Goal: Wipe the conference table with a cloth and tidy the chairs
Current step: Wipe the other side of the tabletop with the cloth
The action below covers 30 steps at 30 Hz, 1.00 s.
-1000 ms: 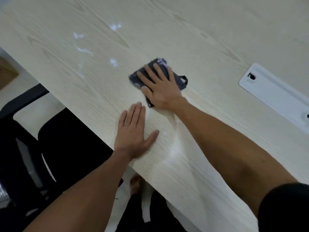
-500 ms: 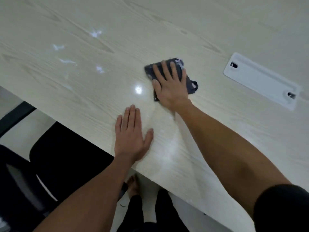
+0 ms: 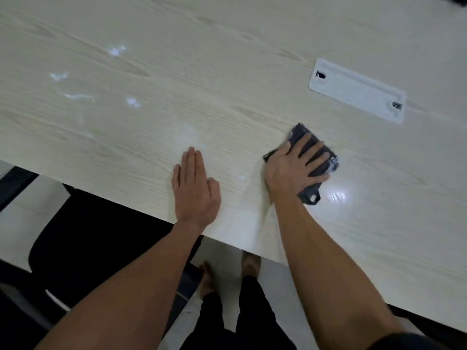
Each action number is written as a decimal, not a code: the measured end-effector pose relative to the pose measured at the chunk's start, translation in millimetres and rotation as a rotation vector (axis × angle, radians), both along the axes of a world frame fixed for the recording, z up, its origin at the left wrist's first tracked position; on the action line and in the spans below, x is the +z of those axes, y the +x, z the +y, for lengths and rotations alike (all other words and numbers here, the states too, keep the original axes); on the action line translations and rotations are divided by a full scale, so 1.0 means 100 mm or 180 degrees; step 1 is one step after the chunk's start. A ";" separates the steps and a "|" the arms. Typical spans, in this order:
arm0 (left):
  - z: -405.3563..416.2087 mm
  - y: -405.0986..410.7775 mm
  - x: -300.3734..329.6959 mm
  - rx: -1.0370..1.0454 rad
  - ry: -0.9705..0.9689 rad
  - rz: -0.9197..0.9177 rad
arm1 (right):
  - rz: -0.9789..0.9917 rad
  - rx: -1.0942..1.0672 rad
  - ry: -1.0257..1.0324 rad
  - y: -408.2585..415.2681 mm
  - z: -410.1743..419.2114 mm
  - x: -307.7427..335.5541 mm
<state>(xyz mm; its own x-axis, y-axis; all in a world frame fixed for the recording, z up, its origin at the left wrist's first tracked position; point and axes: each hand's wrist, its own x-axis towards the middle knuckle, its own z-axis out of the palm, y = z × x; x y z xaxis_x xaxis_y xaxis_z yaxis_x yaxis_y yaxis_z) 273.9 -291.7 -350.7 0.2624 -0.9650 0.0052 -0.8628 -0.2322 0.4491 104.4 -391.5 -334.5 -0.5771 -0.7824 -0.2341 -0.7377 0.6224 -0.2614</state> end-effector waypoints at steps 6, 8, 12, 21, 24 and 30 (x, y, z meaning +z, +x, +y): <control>0.03 0.64 0.02 0.0534 -0.0508 -0.0001 | -0.0101 0.1608 -0.0141 1.51 0.04 -0.02; 0.04 0.85 -0.05 0.0641 -0.0331 -0.0196 | -0.0069 0.2983 -0.0266 1.65 -0.11 -0.07; 0.01 0.88 -0.14 0.0574 -0.0091 -0.0471 | 0.0066 0.4823 -0.0384 1.05 -0.30 -0.13; 0.02 0.83 -0.09 0.0554 -0.0064 -0.0547 | 0.0267 0.0656 0.0025 -0.90 0.10 0.01; 0.01 0.82 -0.08 0.0579 -0.0064 -0.0578 | 0.0227 -0.0416 -0.0091 -0.39 0.27 -0.01; 0.00 0.83 -0.09 0.0565 -0.0074 -0.0675 | 0.0166 0.2247 -0.0360 0.90 0.43 -0.11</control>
<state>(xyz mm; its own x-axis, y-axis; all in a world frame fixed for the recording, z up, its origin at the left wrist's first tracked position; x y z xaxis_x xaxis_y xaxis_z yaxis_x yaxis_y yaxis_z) 357.0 -291.8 -359.6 0.4181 -0.9029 0.0998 -0.8848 -0.3799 0.2698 194.6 -348.7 -345.3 0.0675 -0.9910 -0.1155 -0.9677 -0.0369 -0.2494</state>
